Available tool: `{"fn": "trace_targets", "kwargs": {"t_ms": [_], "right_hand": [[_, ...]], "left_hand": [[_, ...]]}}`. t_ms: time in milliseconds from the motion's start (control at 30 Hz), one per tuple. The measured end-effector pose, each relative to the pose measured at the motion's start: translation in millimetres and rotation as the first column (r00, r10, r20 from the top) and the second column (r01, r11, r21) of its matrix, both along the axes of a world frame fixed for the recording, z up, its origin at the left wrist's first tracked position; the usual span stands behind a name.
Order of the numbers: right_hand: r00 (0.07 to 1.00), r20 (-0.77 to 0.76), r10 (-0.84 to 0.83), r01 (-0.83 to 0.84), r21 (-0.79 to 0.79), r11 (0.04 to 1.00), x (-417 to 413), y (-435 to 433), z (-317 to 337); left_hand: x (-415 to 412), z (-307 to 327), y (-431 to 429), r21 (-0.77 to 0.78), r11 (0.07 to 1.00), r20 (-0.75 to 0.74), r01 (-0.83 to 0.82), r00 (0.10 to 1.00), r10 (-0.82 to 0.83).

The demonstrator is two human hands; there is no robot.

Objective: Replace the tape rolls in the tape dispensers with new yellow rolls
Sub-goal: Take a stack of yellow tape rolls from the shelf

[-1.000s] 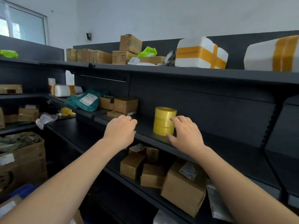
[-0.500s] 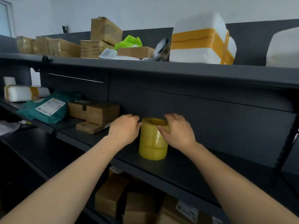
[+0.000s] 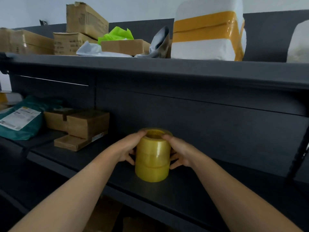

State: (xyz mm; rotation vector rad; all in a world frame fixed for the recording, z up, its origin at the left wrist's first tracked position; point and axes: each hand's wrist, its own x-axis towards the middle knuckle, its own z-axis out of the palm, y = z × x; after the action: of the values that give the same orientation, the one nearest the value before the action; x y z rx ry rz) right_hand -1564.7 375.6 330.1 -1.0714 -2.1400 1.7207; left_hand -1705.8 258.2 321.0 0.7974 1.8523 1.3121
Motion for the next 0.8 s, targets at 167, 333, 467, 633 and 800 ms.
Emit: {"fn": "trace_targets", "kwargs": {"t_ms": [167,333,467,633,800], "right_hand": [[0.993,-0.113,-0.025,0.031,0.054,0.998,6,-5,-7],[0.95,-0.312,0.009,0.052,0.186,0.981,13,-20,-14],[0.892,-0.445,0.076,0.033,0.233,0.972,22,-35,-30],[0.906,-0.402,0.134,0.017,0.35,0.937,31,-55,-42],[0.922,-0.362,0.14,0.012,0.387,0.922,32,-78,-54]], "left_hand": [[2,-7,-2,0.131,0.991,-0.055,-0.033,0.998,0.04],[10,-21,-17,0.426,0.905,-0.098,-0.005,0.994,0.052],[12,-44,-31,0.555,0.825,-0.142,0.103,0.99,-0.028],[14,-60,-51,0.479,0.869,-0.123,0.125,0.99,-0.074],[23,-64,-67,0.411,0.887,-0.214,0.209,0.968,-0.129]]}}
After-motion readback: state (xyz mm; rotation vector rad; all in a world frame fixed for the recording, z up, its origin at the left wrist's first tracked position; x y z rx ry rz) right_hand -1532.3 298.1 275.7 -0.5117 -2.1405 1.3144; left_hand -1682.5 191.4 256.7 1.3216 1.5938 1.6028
